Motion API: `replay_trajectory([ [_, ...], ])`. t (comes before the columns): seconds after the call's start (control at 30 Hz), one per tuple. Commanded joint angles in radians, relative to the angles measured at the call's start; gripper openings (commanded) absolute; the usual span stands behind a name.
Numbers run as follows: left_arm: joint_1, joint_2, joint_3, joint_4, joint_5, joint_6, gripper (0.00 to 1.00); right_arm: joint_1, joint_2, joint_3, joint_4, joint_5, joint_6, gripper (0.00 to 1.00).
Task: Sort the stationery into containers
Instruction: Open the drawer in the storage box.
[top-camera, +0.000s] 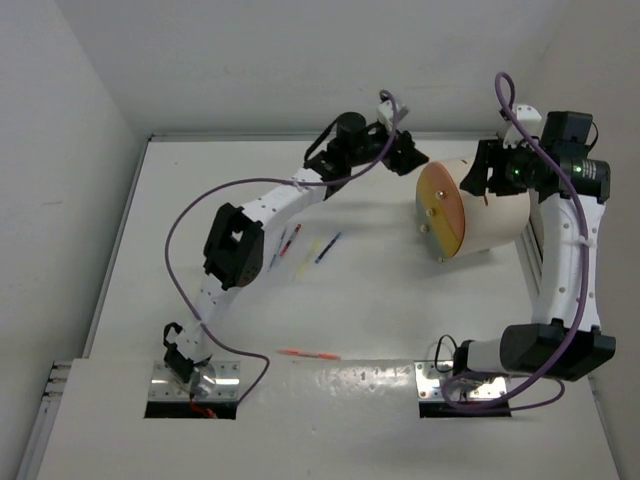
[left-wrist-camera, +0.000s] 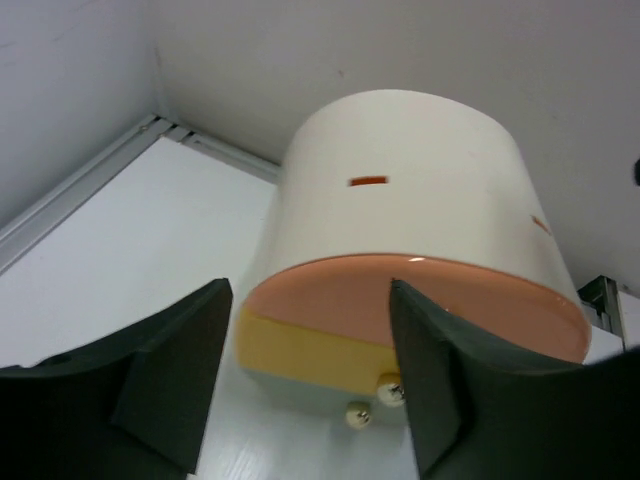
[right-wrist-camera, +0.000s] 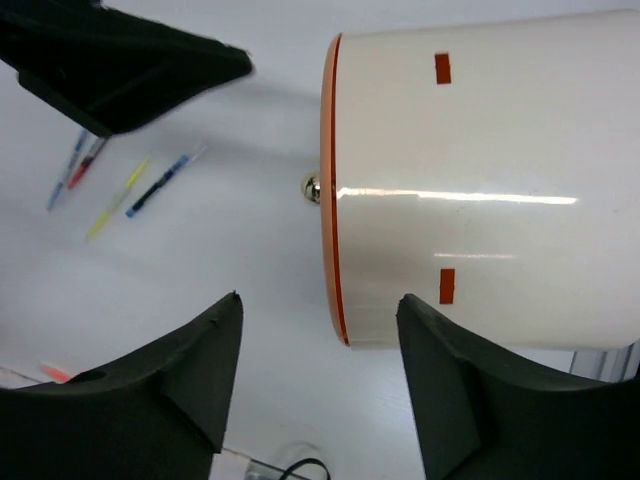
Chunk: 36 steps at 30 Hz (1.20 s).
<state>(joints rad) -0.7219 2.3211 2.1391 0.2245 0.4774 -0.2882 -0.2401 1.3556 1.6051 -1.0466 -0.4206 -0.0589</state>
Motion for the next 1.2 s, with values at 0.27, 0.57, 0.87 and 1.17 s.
replay_trajectory([
  [0.27, 0.041, -0.224, -0.241, -0.082, 0.237, 0.090, 0.53, 0.033, 0.094, 0.010, 0.109, 0.224, 0.070, 0.45],
  [0.57, -0.007, -0.230, -0.295, -0.120, 0.276, 0.193, 0.67, 0.047, 0.140, 0.033, 0.069, 0.333, 0.067, 0.45],
  [0.87, -0.031, -0.175, -0.240, -0.116, 0.273, 0.204, 0.68, -0.013, 0.171, 0.105, 0.070, 0.358, 0.067, 0.68],
  [1.17, -0.033, -0.161, -0.239, -0.053, 0.290, 0.161, 0.68, -0.117, 0.421, 0.446, -0.154, 0.161, -0.093, 0.79],
])
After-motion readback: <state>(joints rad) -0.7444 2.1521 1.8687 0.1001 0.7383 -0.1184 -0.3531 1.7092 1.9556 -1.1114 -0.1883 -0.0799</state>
